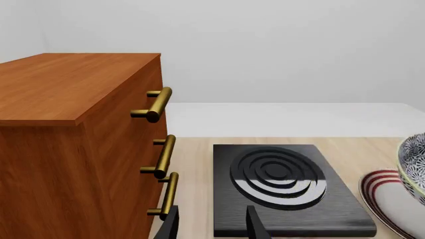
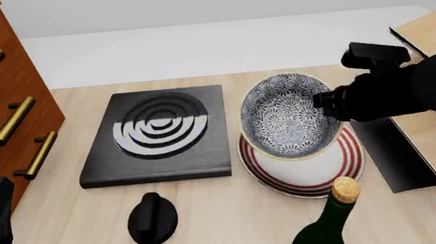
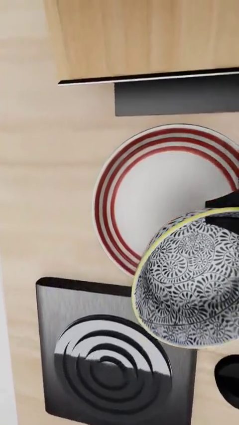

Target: Pick up the akita bowl and put it on the plate.

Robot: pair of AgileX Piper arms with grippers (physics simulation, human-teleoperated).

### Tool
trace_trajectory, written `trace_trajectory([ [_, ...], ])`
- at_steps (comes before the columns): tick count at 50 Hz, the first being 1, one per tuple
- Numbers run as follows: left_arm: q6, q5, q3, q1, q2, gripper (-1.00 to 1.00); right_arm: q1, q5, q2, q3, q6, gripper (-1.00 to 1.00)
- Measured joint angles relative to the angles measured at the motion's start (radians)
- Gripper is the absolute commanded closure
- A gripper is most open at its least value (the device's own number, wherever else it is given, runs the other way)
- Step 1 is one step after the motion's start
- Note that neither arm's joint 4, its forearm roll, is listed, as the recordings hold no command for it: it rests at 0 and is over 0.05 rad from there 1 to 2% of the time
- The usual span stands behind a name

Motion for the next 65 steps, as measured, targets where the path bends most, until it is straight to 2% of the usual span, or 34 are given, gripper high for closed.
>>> trace_trajectory([
  [17,0.0,0.0,0.0,0.0,0.0,-1.0,-0.065,-0.105,0.036,0.1,0.023,1.0],
  [45,0.0,0.0,0.0,0.0,0.0,-1.0,-0.073,-0.256,0.112,0.206,0.073,1.0],
  [57,0.0,0.0,0.0,0.0,0.0,-1.0,-0.083,-0.284,0.125,0.219,0.066,1.0],
  [58,0.0,0.0,0.0,0.0,0.0,-1.0,-0.083,-0.283,0.125,0.218,0.064,-1.0],
  [65,0.0,0.0,0.0,0.0,0.0,-1.0,-0.09,-0.269,0.118,0.214,0.048,-1.0],
])
